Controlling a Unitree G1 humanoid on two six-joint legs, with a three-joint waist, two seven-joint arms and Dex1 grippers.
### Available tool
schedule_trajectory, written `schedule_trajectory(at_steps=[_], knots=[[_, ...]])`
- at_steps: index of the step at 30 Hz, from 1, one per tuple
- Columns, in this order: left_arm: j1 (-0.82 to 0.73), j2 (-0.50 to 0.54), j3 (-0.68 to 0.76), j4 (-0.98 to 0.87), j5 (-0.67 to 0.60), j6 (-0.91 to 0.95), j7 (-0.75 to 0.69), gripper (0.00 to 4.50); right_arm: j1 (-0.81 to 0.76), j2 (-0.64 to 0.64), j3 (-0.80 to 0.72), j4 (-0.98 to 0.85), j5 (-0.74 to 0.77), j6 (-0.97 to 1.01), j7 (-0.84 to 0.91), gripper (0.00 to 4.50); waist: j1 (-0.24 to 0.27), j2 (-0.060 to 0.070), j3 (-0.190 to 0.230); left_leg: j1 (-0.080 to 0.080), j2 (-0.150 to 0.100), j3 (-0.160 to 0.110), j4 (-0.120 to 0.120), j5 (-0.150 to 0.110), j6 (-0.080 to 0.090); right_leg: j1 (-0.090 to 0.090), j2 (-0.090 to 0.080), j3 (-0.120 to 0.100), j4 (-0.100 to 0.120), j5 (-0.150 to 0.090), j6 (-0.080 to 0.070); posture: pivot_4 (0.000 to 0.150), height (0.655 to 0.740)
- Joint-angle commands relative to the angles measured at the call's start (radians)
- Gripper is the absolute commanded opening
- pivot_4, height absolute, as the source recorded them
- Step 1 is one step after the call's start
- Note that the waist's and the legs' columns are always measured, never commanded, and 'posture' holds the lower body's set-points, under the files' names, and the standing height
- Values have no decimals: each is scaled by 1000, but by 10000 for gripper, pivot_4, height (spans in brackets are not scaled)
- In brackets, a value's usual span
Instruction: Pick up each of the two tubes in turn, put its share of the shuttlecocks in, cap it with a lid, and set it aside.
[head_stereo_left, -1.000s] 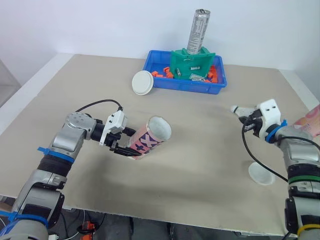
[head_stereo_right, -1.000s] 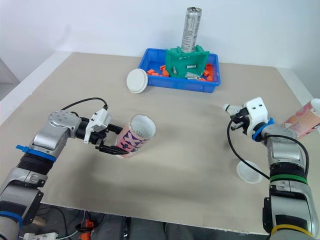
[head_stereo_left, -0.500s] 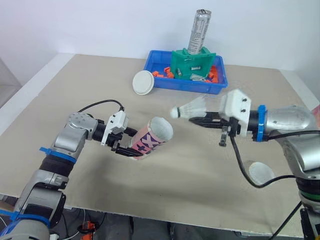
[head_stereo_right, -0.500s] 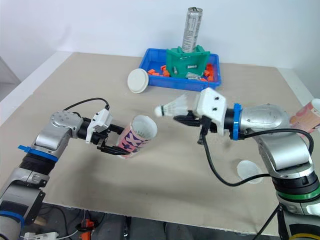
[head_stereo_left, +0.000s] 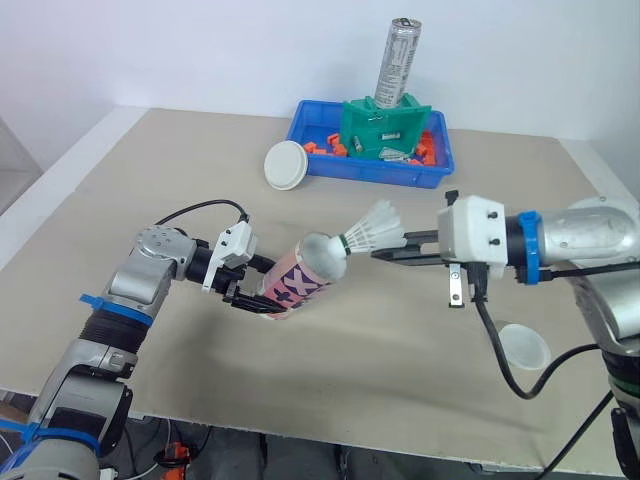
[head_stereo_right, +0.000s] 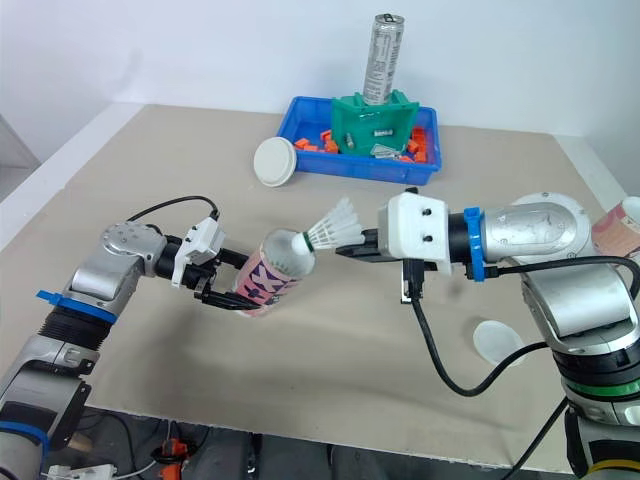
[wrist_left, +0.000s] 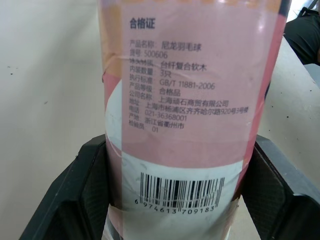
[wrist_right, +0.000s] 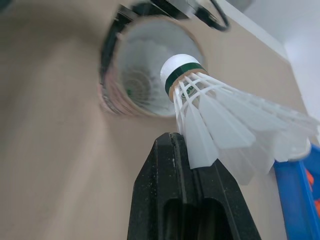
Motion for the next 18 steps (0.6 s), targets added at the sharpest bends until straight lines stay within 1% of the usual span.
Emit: schedule_trajectory(at_steps=[1, 4, 8, 9, 10, 12, 15, 18], knots=[[-27, 5, 21, -8, -8, -6, -4, 33963, -66, 21, 74, -19, -71, -32, 7, 764, -1, 0, 0, 0, 0, 0, 0, 0, 0, 0, 0, 0, 0, 0, 0, 1500, 7400], [-31, 2, 20, -4, -7, -8, -5, 33963, -121, 54, 129, 19, -111, -30, 11, 764, -1, 0, 0, 0, 0, 1, 0, 0, 0, -1, 0, 0, 0, 1, -1, 1500, 7400], [-33, 0, 21, -2, -6, -9, -5, 33963, -188, 98, 142, 36, -72, 10, 45, 12842, 0, 0, 0, 0, 1, 1, 0, 0, 0, 0, 0, 0, 0, 1, -1, 1500, 7400], [-33, -1, 21, -2, -6, -8, -4, 33963, -199, 105, 133, 33, -51, 32, 49, 16611, 0, 0, 0, 0, 1, 1, 0, 0, 0, -1, 0, 0, 0, 1, -1, 1500, 7400], [-33, -1, 22, -2, -6, -8, -3, 33963, -208, 113, 107, 34, 1, 64, 62, 21738, 0, 0, 0, 0, 0, 1, 0, 0, 0, -1, 0, 0, 0, 1, 0, 1500, 7400], [-30, 0, 25, -2, -6, -8, -2, 33963, -215, 115, 58, 46, 79, 101, 86, 21738, 2, 0, 0, 0, 0, 0, 0, 0, 0, 0, 0, -1, 0, 2, 2, 1500, 7400], [-24, 3, 26, -5, -7, -9, -1, 33963, -210, 97, 38, 58, 108, 115, 109, 21738, 2, 0, 0, -1, 0, -1, 0, 0, 0, 0, 0, -1, 0, 2, 2, 1500, 7400], [-23, 3, 27, -5, -7, -7, 1, 33963, -221, 111, 21, 92, 142, 144, 100, 21738, 1, 0, 0, -1, 1, -1, 0, 0, -1, 0, 0, -1, 0, 1, 2, 1500, 7400]])
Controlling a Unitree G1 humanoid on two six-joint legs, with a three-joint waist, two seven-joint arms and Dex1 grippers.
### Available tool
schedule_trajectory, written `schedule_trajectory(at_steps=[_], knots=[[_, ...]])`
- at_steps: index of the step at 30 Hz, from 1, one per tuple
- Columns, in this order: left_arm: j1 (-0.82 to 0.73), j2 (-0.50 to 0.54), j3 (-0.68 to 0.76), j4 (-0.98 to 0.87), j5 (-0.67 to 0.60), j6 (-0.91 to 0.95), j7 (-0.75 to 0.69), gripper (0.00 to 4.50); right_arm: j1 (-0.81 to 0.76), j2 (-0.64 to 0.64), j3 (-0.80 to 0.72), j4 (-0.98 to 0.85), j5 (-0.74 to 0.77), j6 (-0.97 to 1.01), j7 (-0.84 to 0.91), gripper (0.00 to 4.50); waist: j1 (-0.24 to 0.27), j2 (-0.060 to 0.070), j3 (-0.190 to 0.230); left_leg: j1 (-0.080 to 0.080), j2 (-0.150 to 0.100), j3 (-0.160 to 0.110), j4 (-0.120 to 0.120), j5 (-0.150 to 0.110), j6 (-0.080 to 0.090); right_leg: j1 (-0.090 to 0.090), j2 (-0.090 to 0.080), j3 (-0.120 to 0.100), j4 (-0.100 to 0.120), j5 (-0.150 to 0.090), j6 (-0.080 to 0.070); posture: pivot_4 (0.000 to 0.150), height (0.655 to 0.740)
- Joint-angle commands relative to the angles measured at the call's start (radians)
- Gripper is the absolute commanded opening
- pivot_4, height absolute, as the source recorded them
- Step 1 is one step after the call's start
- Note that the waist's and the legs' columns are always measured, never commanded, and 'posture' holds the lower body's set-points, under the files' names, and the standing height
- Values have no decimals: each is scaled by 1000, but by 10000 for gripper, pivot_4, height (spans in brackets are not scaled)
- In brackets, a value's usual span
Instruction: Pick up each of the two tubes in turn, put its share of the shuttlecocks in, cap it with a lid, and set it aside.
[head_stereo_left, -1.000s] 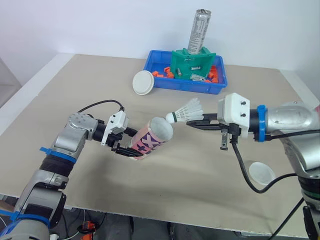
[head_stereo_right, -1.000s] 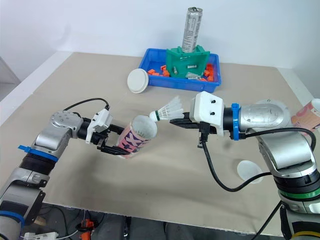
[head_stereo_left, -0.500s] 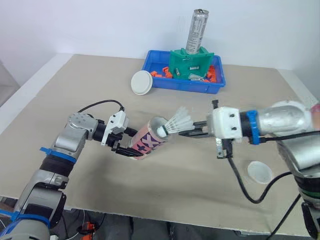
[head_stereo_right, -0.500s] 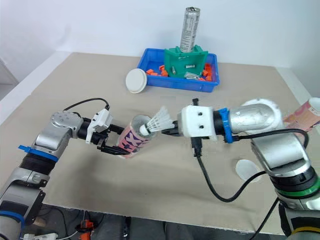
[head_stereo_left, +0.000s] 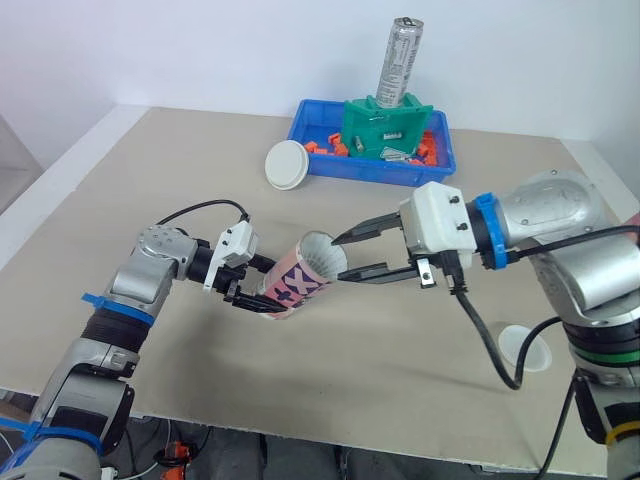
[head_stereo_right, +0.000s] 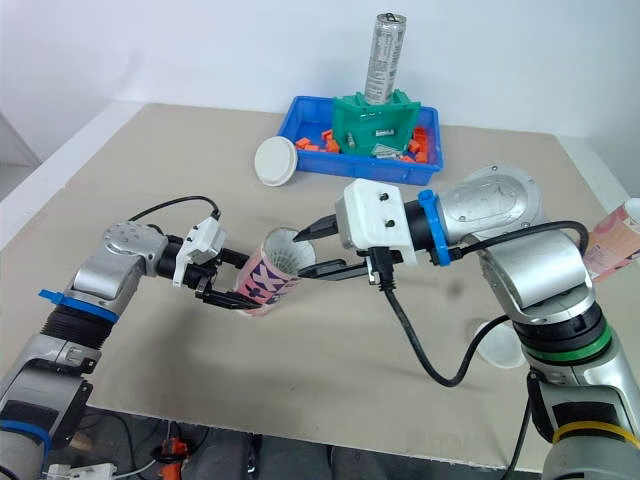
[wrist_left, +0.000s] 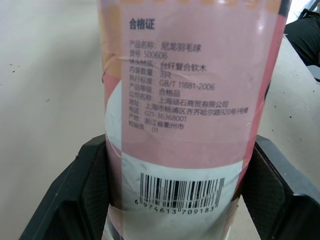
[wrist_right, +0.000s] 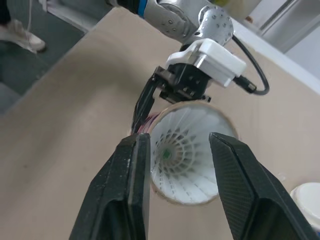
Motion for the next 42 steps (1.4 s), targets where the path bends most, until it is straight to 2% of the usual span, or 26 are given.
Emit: schedule_trajectory(at_steps=[1, 5, 8, 16, 22, 27, 29, 36, 42], knots=[[-18, 11, 27, -18, -12, -5, 0, 33963, -38, 16, -56, 32, 51, 31, -9, 21738, 0, 0, 0, 0, 0, 0, 0, 0, 0, 0, 0, 0, 0, 0, 0, 1500, 7400], [-26, 9, 26, -10, -10, -8, -3, 33963, -78, 25, 17, 70, -11, -7, 22, 12448, -1, 0, 0, 0, 0, 0, 0, 0, 0, 0, 0, 0, 0, 0, -3, 1500, 7400], [-32, 7, 25, -3, -9, -10, -5, 33963, -99, 34, 73, 98, -62, -47, 56, 449, -1, 0, 0, 0, 0, 0, 0, 0, 0, 0, 0, 0, 0, -1, -3, 1500, 7400], [-36, 5, 25, 1, -9, -12, -5, 33963, -211, 132, 231, 263, -243, -173, 103, 449, -2, 0, 0, 0, 1, 0, 0, 0, 0, -1, 0, -1, 0, 1, 0, 1500, 7400], [-37, 5, 27, 4, -9, -15, -3, 33963, -277, 248, 337, 357, -312, -237, 171, 449, -2, 0, 0, 0, 1, 0, 0, 0, 0, -1, 1, -1, 0, 1, 0, 1500, 7400], [-44, 1, 33, 12, -9, -19, 4, 33963, -355, 353, 455, 603, -511, -383, 137, 449, -2, 0, 0, 0, 1, 0, 0, 0, 0, -1, 1, -1, 1, 1, -1, 1500, 7400], [-49, -1, 37, 16, -10, -18, 8, 33963, -371, 385, 471, 671, -544, -439, 145, 449, -2, 0, 0, 1, 1, 0, 0, 0, -1, -1, 1, -1, 1, 2, -1, 1500, 7400], [-30, 8, 45, -9, -16, -7, 11, 33963, -403, 462, 439, 721, -543, -481, 195, 449, -6, 0, 0, 6, 7, 1, 0, 1, -1, 1, 5, -2, 1, 5, -7, 1500, 7400], [-23, 13, 47, -19, -17, -5, 15, 33963, -485, 412, 232, 712, -346, -374, 311, 449, -2, 0, 0, 5, 11, 1, 0, 1, -2, -1, 10, -2, 3, 6, -11, 1500, 7400]])
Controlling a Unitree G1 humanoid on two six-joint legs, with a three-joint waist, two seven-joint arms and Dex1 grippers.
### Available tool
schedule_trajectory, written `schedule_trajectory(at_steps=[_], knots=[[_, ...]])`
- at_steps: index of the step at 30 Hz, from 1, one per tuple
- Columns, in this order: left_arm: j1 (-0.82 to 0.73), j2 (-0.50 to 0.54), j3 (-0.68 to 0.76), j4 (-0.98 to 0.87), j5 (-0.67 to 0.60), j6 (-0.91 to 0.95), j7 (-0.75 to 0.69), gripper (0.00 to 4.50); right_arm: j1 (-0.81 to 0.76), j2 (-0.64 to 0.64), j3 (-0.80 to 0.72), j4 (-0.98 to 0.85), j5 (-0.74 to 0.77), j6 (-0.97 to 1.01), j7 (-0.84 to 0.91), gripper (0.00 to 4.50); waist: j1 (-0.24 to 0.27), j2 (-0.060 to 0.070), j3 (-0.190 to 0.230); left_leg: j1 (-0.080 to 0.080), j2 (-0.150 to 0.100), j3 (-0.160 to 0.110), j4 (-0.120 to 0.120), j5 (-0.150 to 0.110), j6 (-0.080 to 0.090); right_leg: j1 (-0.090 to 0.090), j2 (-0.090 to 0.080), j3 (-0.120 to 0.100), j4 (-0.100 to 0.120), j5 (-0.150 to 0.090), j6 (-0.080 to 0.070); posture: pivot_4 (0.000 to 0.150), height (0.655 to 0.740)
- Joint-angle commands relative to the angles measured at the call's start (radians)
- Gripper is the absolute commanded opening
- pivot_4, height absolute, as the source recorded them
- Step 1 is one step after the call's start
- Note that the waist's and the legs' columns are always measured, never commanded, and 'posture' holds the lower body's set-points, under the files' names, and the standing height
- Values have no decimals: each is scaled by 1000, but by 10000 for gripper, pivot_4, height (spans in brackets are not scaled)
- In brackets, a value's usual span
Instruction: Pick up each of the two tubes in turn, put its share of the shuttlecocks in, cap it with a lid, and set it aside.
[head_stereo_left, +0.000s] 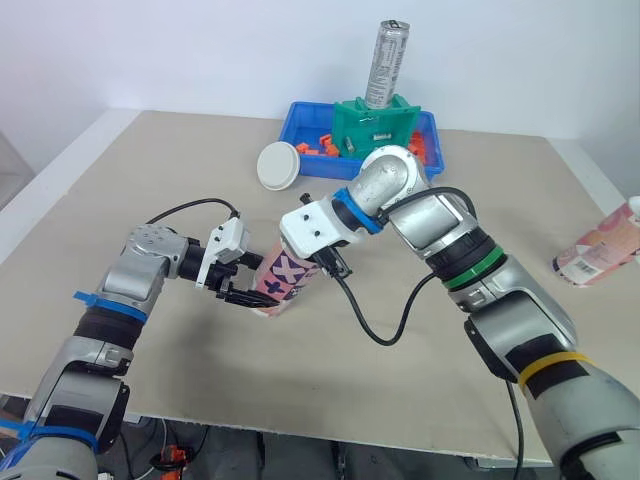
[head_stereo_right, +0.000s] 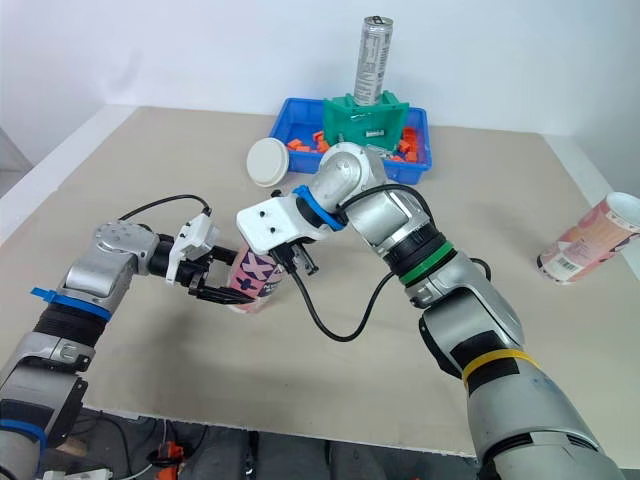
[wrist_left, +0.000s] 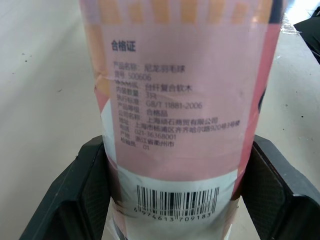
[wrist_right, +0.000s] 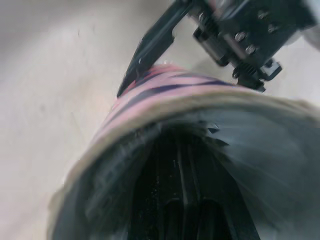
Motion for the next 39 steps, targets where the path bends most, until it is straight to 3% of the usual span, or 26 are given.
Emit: schedule_trajectory(at_steps=[1, 4, 9, 17, 21, 24, 27, 29, 39], knots=[[-16, -5, 28, -46, -25, -6, 5, 33963, -87, -62, -133, -37, 148, 57, 68, 449, 2, 0, 0, -1, 0, 0, 0, 0, 0, 0, 0, 0, 0, 1, 2, 1500, 7400], [-20, -16, 37, -47, -35, -13, 13, 33963, -109, -172, -167, -62, 264, 121, 75, 449, 8, 0, 1, -3, -1, 0, 0, 0, 0, 0, -2, 0, 0, 0, 1, 1500, 7400], [-33, -86, 62, -45, -65, -49, 54, 33963, -83, -343, -204, -89, 316, 178, 75, 449, 8, 0, 1, -4, -3, 1, 0, -2, -3, -1, -4, 0, -1, -2, -1, 1500, 7400], [-4, -310, 52, -42, -120, -97, 123, 33963, 181, -675, -366, -252, 274, 171, 24, 449, 14, 1, 1, -5, -7, 1, -1, -4, -3, 0, -6, 2, -2, -6, 3, 1500, 7400], [24, -371, 25, -45, -110, -98, 135, 33963, 339, -794, -432, -319, 254, 194, 4, 449, 8, 2, 1, -5, -8, 1, -1, -4, -3, 0, -7, 2, -2, -7, 4, 1500, 7400], [40, -422, -19, -37, -104, -92, 121, 33963, 509, -919, -493, -289, 207, 163, -8, 8162, 7, 3, 1, -5, -10, 1, -1, -4, -3, 1, -8, 2, -2, -10, 10, 1500, 7400], [35, -448, -43, -24, -96, -93, 108, 33963, 590, -968, -512, -271, 194, 164, -10, 23977, 1, 4, 2, -4, -12, 2, 0, -4, -3, 1, -11, 4, -2, -10, 13, 1500, 7400], [18, -464, -52, 2, -87, -104, 109, 33963, 644, -988, -507, -249, 174, 151, -7, 32238, -2, 5, 2, -3, -12, 3, 1, -4, -3, 2, -11, 5, -2, -8, 14, 1500, 7400], [17, -484, -57, 20, -74, -109, 119, 33963, 759, -955, -437, -157, 103, 139, 4, 32238, -2, 7, 1, -1, -13, 6, 2, -3, -2, 3, -11, 8, -2, -8, 11, 1500, 7400]])
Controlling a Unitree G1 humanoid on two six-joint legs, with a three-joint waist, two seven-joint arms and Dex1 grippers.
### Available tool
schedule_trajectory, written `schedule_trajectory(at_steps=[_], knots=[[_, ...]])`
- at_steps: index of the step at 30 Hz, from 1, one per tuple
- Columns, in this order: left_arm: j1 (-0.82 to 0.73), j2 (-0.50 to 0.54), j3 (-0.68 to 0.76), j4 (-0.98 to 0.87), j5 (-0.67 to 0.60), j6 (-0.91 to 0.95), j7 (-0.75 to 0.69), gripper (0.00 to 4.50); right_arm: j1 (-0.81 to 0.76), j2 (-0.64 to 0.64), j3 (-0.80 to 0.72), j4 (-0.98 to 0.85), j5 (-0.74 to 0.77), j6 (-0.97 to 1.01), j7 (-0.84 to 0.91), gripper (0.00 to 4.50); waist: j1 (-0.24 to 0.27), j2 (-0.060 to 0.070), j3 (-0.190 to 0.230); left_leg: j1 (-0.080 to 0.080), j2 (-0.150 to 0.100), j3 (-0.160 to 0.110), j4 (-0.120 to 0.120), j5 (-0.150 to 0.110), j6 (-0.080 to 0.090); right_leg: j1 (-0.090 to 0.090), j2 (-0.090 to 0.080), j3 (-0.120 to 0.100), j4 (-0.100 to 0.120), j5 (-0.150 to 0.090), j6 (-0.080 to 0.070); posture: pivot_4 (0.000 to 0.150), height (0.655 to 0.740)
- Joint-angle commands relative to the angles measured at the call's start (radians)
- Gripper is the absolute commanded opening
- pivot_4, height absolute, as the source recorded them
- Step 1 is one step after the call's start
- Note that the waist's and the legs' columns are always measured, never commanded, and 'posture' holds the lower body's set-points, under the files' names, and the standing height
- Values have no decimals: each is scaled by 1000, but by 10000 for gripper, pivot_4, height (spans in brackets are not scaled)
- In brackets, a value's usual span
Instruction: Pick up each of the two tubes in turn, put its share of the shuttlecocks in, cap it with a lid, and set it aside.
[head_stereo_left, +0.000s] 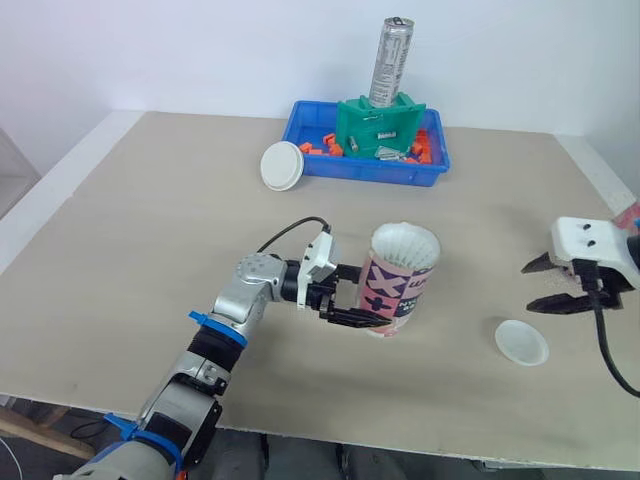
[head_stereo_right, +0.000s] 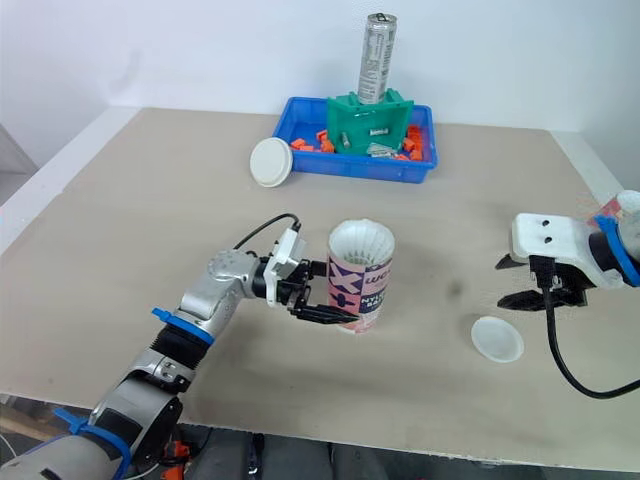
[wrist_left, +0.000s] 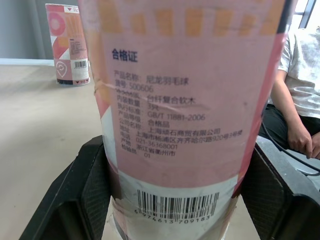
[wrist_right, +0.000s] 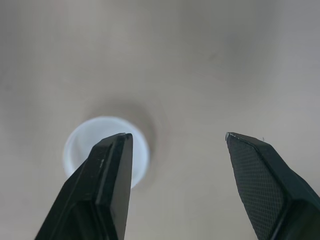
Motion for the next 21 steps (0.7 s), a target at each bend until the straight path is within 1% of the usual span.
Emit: schedule_trajectory(at_steps=[1, 4, 8, 13, 20, 21], knots=[[3, 5, 6, -28, -7, -8, -3, 33963, -9, 26, 23, 60, -40, -23, -2, 32238, 0, 0, 0, 0, 0, 0, 0, 0, 0, 0, 0, 0, 0, 0, 0, 1500, 7400], [7, 10, 8, -36, -10, 1, 0, 33963, -33, 63, 47, 108, -65, -21, -8, 32238, 0, 1, 0, 0, 0, 0, 0, 0, 0, 0, 0, 0, 0, 2, 4, 1500, 7400], [10, 10, 10, -43, -15, 8, 7, 33963, -43, 94, 68, 140, -90, -26, -12, 32238, 2, 2, 1, 0, -1, 0, -1, 0, 0, 0, 0, 1, 0, 2, 5, 1500, 7400], [36, 37, -14, -67, -2, 43, -8, 33963, -1, 113, 90, 174, -135, -46, -37, 32238, 3, 2, 1, 0, -1, 0, -1, 0, 0, 0, 0, 1, 0, 1, 5, 1500, 7400], [81, 99, -31, -14, 52, -18, -17, 33963, 16, 132, 94, 122, -125, -35, -24, 32238, 1, 2, 0, 1, -1, 0, -1, 0, 0, 1, 0, 1, 0, 1, 5, 1500, 7400], [90, 103, -28, -7, 52, -24, -16, 33963, 15, 136, 96, 116, -126, -35, -24, 29871, 1, 2, 0, 2, -1, 0, 0, 0, 0, 2, 0, 1, 0, 1, 4, 1500, 7400]])
